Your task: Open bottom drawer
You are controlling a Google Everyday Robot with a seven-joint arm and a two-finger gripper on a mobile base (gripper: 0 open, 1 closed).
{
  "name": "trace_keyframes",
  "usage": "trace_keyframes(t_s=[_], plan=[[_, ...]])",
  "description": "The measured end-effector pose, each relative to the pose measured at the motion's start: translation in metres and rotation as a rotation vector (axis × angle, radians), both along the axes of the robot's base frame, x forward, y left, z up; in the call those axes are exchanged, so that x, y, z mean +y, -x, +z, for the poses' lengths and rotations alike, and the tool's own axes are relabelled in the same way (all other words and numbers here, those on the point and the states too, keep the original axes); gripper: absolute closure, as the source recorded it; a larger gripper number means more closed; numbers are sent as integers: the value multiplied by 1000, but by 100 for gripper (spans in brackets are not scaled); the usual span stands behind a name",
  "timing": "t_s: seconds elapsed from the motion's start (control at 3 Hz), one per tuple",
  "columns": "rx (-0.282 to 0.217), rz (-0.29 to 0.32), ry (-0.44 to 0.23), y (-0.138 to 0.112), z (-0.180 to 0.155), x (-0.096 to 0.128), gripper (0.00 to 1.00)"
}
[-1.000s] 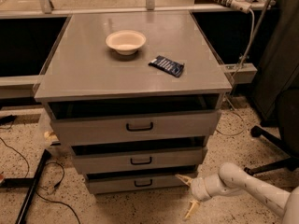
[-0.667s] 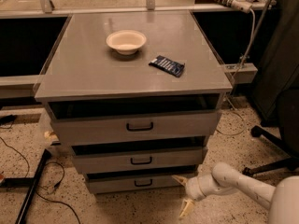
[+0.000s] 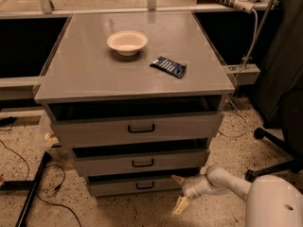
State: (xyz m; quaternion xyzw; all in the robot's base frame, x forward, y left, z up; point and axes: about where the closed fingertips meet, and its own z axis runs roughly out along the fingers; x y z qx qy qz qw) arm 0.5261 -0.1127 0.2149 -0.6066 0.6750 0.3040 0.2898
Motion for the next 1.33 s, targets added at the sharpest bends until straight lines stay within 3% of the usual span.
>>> trace_keyframes(t_s=[0.67,1.33], plan=[[-61,-78,27,-34,-5,-9,0],[-158,-161,67,-27,8,-20,0]])
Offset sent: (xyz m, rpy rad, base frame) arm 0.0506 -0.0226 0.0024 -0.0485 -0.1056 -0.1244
